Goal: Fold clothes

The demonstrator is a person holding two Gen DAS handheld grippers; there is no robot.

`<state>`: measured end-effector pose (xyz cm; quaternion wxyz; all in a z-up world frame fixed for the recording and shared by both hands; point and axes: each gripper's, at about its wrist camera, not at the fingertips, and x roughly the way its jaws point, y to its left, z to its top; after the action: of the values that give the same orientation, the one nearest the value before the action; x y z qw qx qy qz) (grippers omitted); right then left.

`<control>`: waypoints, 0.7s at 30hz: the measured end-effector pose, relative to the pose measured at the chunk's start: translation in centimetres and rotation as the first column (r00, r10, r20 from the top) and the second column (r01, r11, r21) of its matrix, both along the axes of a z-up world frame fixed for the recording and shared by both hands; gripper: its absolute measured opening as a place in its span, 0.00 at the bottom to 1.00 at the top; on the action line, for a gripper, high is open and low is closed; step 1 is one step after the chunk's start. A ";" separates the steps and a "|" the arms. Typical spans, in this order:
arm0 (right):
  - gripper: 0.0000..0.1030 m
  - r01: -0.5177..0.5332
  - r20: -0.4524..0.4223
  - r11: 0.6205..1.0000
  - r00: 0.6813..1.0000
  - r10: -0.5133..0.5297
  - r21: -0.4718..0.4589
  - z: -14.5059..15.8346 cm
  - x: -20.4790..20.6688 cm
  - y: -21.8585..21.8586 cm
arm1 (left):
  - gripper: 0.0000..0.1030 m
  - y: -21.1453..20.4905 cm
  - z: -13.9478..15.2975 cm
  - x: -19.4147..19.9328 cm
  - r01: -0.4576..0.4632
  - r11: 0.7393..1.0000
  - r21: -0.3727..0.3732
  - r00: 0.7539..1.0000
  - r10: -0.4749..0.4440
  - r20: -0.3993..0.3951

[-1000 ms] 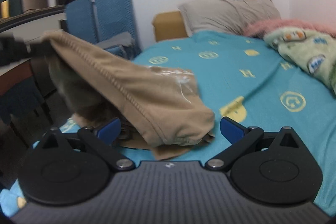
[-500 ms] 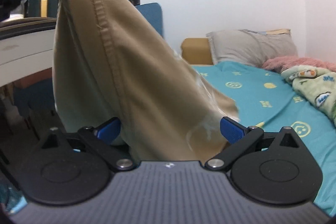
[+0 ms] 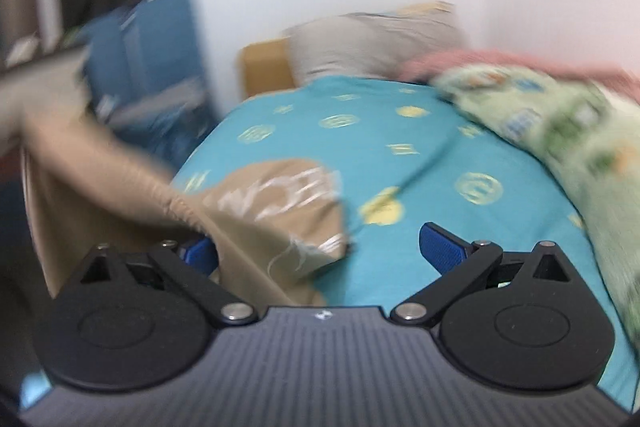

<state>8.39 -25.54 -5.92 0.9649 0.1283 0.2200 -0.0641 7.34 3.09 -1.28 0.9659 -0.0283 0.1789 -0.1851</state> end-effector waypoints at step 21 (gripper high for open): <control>1.00 -0.161 -0.256 0.986 0.956 0.145 -0.045 -0.8 -0.7 0.7 | 0.08 0.1 2.7 0.8 -0.086 0.996 -0.037 0.996 0.087 0.034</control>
<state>7.70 -24.88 -6.75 0.9348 0.0702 0.3480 -0.0121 8.16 3.18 1.40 0.9754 -0.0500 0.1568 -0.1467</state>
